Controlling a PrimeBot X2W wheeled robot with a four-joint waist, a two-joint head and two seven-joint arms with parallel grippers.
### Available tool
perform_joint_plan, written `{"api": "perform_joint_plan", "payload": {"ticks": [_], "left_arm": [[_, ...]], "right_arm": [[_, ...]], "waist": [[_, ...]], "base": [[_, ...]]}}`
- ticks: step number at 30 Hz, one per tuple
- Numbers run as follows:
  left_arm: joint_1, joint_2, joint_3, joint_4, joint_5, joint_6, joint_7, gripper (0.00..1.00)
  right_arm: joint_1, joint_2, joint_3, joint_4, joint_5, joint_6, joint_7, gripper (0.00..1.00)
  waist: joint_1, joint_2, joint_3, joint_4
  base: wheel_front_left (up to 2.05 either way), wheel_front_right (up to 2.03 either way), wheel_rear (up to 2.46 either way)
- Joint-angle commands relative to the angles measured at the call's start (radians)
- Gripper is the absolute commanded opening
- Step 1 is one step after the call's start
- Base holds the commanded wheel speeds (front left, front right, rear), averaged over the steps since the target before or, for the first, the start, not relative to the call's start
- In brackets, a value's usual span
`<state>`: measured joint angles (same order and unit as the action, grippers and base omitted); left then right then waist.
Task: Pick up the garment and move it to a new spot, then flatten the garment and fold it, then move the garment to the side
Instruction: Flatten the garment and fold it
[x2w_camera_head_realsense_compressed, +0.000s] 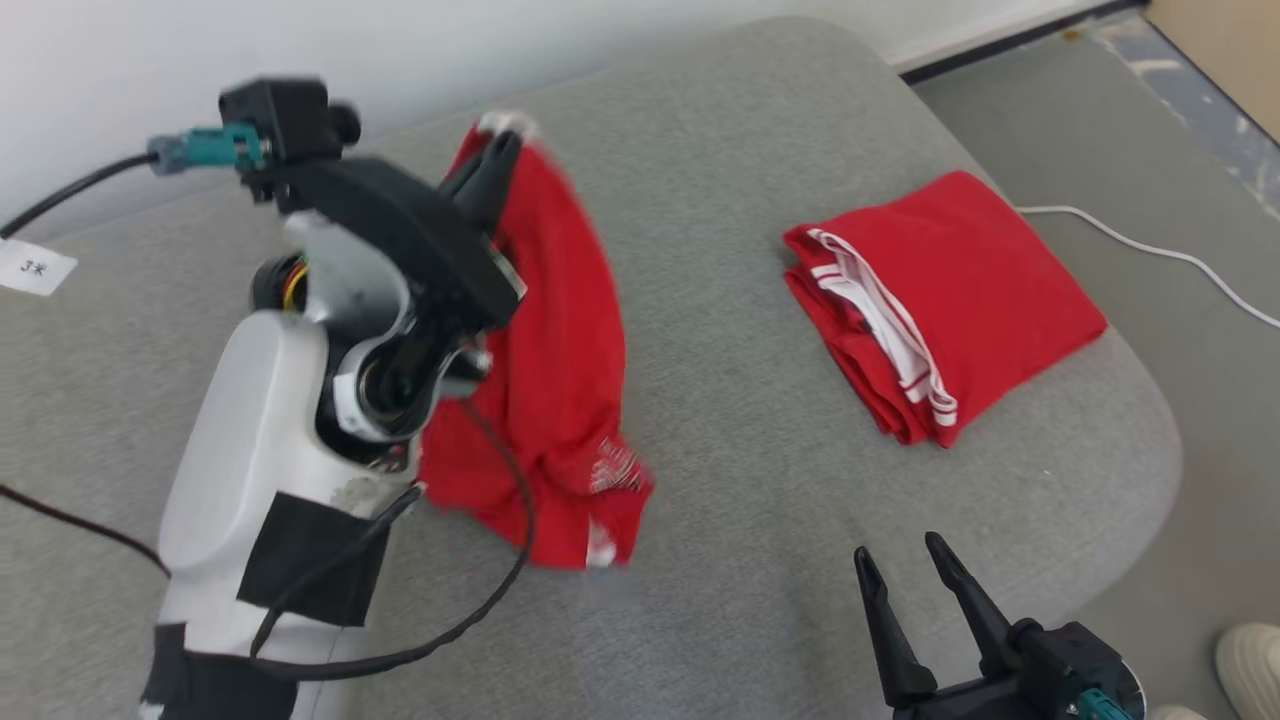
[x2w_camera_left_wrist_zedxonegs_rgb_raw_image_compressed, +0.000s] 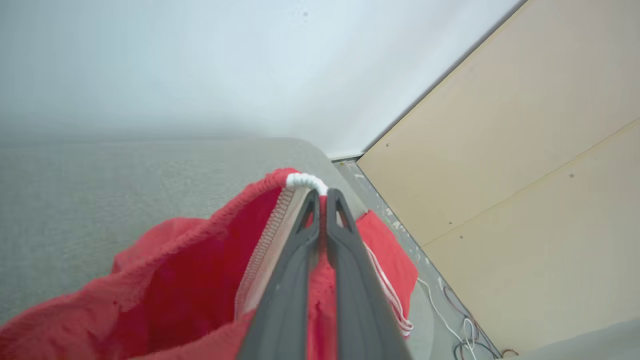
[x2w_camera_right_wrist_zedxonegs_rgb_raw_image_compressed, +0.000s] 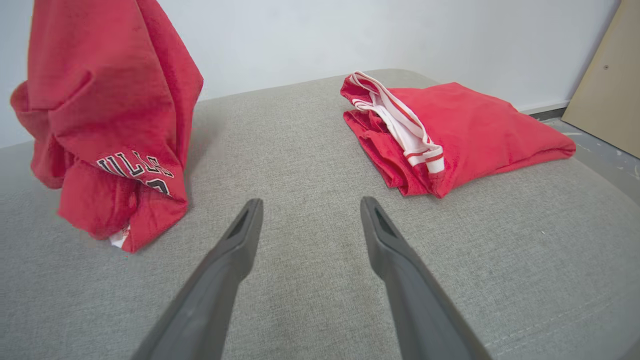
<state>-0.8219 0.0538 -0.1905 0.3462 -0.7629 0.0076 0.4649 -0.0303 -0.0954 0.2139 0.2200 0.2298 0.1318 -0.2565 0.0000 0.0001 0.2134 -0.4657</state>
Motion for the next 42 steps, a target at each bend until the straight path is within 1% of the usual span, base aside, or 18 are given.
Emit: {"api": "perform_joint_plan", "payload": {"ticks": [1,4,7,11,14,21,25,29,33,36,39,42], "left_arm": [[-0.027,-0.005,-0.024,-0.031,-0.056,0.003,-0.047,0.0],[-0.059,-0.004,-0.072,-0.087,-0.151,0.02,-0.141,0.0],[-0.077,-0.004,-0.123,-0.138,-0.231,0.034,-0.203,0.0],[-0.057,-0.003,-0.167,-0.184,-0.273,0.052,-0.239,0.0],[0.028,0.0,-0.203,-0.209,-0.29,0.063,-0.222,0.0],[0.341,0.098,-0.264,-0.233,-0.259,0.116,-0.2,0.0],[0.458,0.149,-0.282,-0.214,-0.224,0.143,-0.222,0.0],[0.505,0.192,-0.296,-0.182,-0.166,0.163,-0.255,0.0],[0.52,0.22,-0.302,-0.142,-0.125,0.181,-0.281,0.0],[0.526,0.231,-0.298,-0.114,-0.113,0.191,-0.297,0.0],[0.532,0.229,-0.287,-0.103,-0.122,0.195,-0.31,0.0],[0.542,0.244,-0.283,-0.082,-0.106,0.203,-0.33,0.0]], "right_arm": [[0.005,-0.009,-0.005,-0.001,-0.004,-0.003,0.0,1.0],[0.011,-0.012,-0.013,-0.004,-0.004,-0.003,0.004,1.0],[0.018,-0.015,-0.016,-0.005,-0.005,-0.003,0.008,1.0],[0.032,-0.013,-0.02,-0.01,-0.001,-0.003,0.016,1.0],[0.043,-0.011,-0.028,-0.019,-0.001,-0.003,0.018,1.0],[0.061,-0.02,-0.037,-0.043,-0.012,-0.003,0.036,1.0],[0.064,-0.024,-0.038,-0.058,-0.014,-0.003,0.048,1.0],[0.059,-0.025,-0.025,-0.066,-0.012,-0.003,0.057,1.0],[0.057,-0.024,-0.02,-0.071,-0.012,-0.003,0.06,1.0],[0.058,-0.025,-0.019,-0.072,-0.008,-0.003,0.06,1.0],[0.059,-0.025,-0.021,-0.071,-0.006,-0.003,0.059,1.0],[0.058,-0.024,-0.021,-0.068,-0.007,-0.003,0.058,1.0]], "waist": [[0.0,-0.0001,-0.021,0.04],[0.0,-0.0001,-0.042,0.078],[0.0,-0.0001,-0.066,0.119],[0.0,-0.0001,-0.091,0.177],[0.0,-0.0001,-0.101,0.229],[0.0,-0.0001,-0.102,0.336],[0.0,-0.0001,-0.102,0.379],[0.0,-0.0001,-0.101,0.398],[0.0,-0.0001,-0.097,0.401],[0.0,-0.0001,-0.095,0.396],[0.0,-0.0001,-0.094,0.391],[0.0,-0.0001,-0.097,0.383]], "base": [[0.0,0.0,0.0],[0.0,0.0,0.0],[0.0,0.0,0.0],[0.0,0.0,0.0],[0.0,0.0,0.0],[0.0,0.0,0.0],[0.0,0.0,0.0],[0.0,0.0,0.0],[0.0,0.0,0.0],[0.0,0.0,0.0],[0.0,0.0,0.0],[0.0,0.0,0.0]]}}
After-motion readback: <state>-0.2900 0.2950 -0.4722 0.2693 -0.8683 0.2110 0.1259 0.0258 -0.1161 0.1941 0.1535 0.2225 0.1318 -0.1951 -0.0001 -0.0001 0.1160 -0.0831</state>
